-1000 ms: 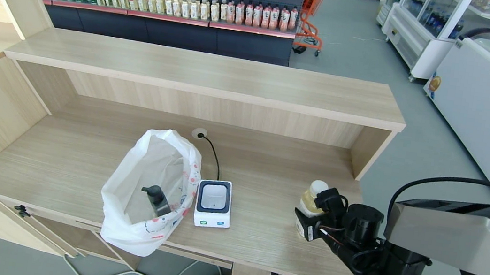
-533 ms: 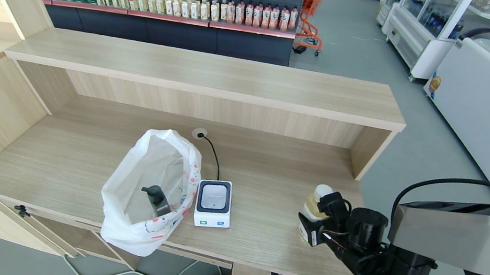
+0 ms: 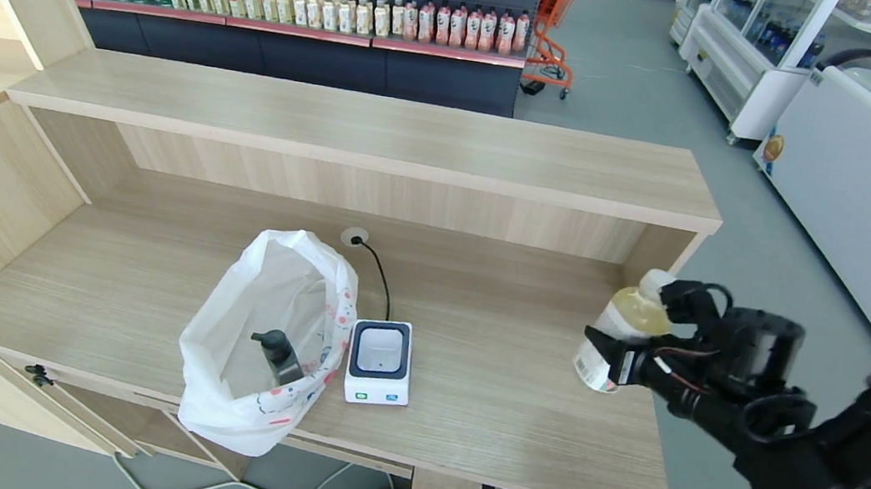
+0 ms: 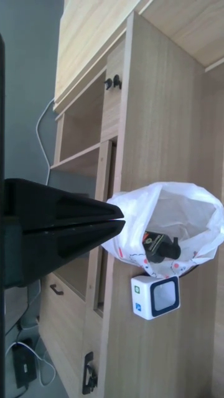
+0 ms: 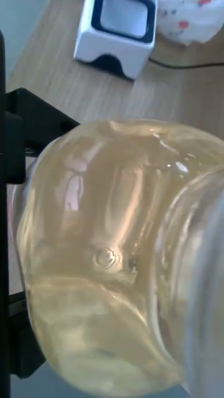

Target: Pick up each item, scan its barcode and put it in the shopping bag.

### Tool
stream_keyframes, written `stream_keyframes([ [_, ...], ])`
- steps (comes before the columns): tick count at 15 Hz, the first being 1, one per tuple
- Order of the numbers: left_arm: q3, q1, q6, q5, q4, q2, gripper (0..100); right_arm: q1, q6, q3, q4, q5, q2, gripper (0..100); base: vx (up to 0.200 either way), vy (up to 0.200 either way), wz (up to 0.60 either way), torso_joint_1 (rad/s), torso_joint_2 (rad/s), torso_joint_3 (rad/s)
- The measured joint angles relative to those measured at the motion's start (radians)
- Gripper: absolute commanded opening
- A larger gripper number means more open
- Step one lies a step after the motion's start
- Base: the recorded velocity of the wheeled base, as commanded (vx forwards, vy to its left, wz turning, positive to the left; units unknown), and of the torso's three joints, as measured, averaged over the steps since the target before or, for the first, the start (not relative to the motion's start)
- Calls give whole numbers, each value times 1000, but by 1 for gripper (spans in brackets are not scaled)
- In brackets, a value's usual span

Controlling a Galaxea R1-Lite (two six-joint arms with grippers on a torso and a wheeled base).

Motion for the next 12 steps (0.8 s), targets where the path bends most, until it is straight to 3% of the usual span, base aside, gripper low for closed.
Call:
stream_keyframes([
  [3,0,0,0,0,0,0,0,-46,172,-44,417,222,-365,0,0,0,0,0,0,0],
  [6,0,0,0,0,0,0,0,-60,320,-181,975,557,-723,0,0,0,0,0,0,0],
  [7,0,0,0,0,0,0,0,-52,355,-237,1105,656,-822,0,0,0,0,0,0,0],
  [9,-1,0,0,0,0,0,0,-13,391,-318,1226,737,-953,0,0,0,0,0,0,0],
  [12,-1,0,0,0,0,0,0,42,394,-393,1343,741,-1050,0,0,0,0,0,0,0],
])
